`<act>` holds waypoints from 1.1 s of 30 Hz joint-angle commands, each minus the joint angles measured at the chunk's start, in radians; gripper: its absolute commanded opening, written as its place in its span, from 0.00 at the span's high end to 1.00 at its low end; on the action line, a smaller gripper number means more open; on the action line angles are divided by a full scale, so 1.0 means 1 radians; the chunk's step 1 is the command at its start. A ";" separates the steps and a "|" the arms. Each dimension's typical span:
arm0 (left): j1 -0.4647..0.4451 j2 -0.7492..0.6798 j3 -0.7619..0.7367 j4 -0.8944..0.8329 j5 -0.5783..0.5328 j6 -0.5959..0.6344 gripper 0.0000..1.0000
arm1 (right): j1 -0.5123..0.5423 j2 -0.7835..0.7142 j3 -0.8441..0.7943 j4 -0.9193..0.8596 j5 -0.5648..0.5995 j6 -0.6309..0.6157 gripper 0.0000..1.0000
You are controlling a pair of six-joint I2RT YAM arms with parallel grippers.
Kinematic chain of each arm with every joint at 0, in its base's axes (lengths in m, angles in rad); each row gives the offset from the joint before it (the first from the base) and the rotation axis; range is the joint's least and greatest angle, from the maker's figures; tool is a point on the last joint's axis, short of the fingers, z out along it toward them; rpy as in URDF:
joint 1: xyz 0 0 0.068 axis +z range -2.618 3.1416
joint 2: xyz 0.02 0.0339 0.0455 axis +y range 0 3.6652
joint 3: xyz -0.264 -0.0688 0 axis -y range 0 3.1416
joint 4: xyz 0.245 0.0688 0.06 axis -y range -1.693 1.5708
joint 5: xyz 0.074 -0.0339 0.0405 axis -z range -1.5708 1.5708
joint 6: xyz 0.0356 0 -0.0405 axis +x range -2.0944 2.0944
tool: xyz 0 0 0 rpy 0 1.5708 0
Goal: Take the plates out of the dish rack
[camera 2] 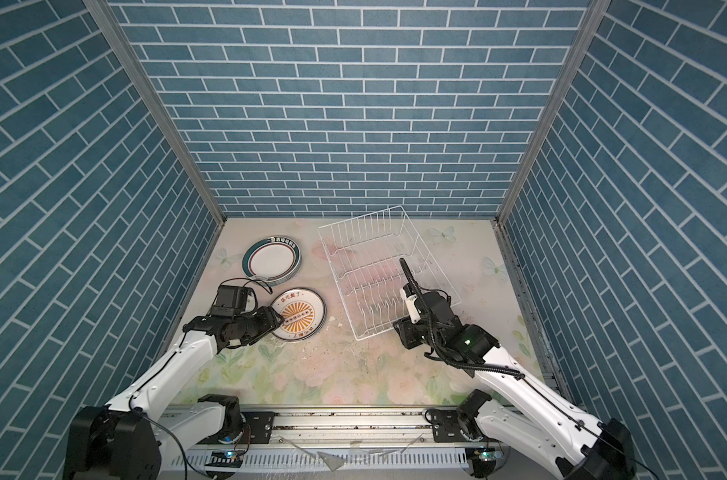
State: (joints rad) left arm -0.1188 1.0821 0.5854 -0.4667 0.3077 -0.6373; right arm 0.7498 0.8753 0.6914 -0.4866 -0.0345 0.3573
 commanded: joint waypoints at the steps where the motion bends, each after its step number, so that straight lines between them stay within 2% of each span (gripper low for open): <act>1: -0.006 0.025 0.021 -0.029 -0.022 0.027 0.37 | -0.002 -0.020 0.012 -0.001 0.001 -0.047 0.54; 5: -0.010 0.004 0.030 -0.039 -0.028 0.037 0.32 | -0.001 -0.022 0.010 -0.006 0.014 -0.047 0.53; 9: -0.014 -0.132 0.042 -0.051 -0.040 0.052 0.28 | -0.002 -0.025 0.029 -0.024 0.072 -0.042 0.53; 14: -0.013 -0.298 0.108 -0.103 -0.176 0.111 0.08 | -0.006 -0.074 0.073 -0.039 0.343 -0.009 0.51; 15: -0.013 -0.318 0.140 -0.100 -0.218 0.117 0.02 | -0.007 -0.094 0.080 -0.030 0.398 -0.011 0.50; 16: -0.013 -0.334 0.151 -0.101 -0.280 0.111 0.01 | -0.010 -0.111 0.090 -0.023 0.465 -0.011 0.48; 17: -0.013 -0.345 0.154 -0.095 -0.324 0.109 0.01 | -0.013 -0.130 0.097 -0.015 0.525 -0.013 0.44; 18: -0.013 -0.351 0.151 -0.077 -0.369 0.112 0.01 | -0.019 -0.146 0.106 -0.008 0.590 -0.024 0.34; 20: -0.013 -0.343 0.152 -0.056 -0.448 0.123 0.01 | -0.034 -0.167 0.120 0.004 0.733 -0.035 0.06; 21: -0.013 -0.330 0.152 -0.045 -0.472 0.136 0.01 | -0.050 -0.173 0.129 0.007 0.792 -0.042 0.01; 23: -0.013 -0.295 0.154 -0.027 -0.518 0.142 0.01 | -0.111 -0.164 0.165 -0.030 0.840 -0.041 0.01; 26: -0.014 -0.242 0.128 0.053 -0.548 0.188 0.01 | -0.223 -0.152 0.196 -0.065 0.840 -0.005 0.01; 29: -0.013 -0.202 0.117 0.153 -0.590 0.276 0.01 | -0.278 -0.178 0.128 0.067 0.917 -0.023 0.01; 31: -0.013 -0.179 0.071 0.242 -0.606 0.335 0.01 | -0.315 -0.180 0.054 0.224 0.945 -0.067 0.01; 33: -0.013 -0.159 0.030 0.363 -0.598 0.403 0.01 | -0.349 -0.161 -0.043 0.444 0.941 -0.179 0.01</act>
State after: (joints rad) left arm -0.1295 0.9054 0.6582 -0.2802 -0.2478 -0.3607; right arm 0.4324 0.7010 0.7486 -0.2981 0.8326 0.2974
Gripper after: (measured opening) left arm 0.994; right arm 0.990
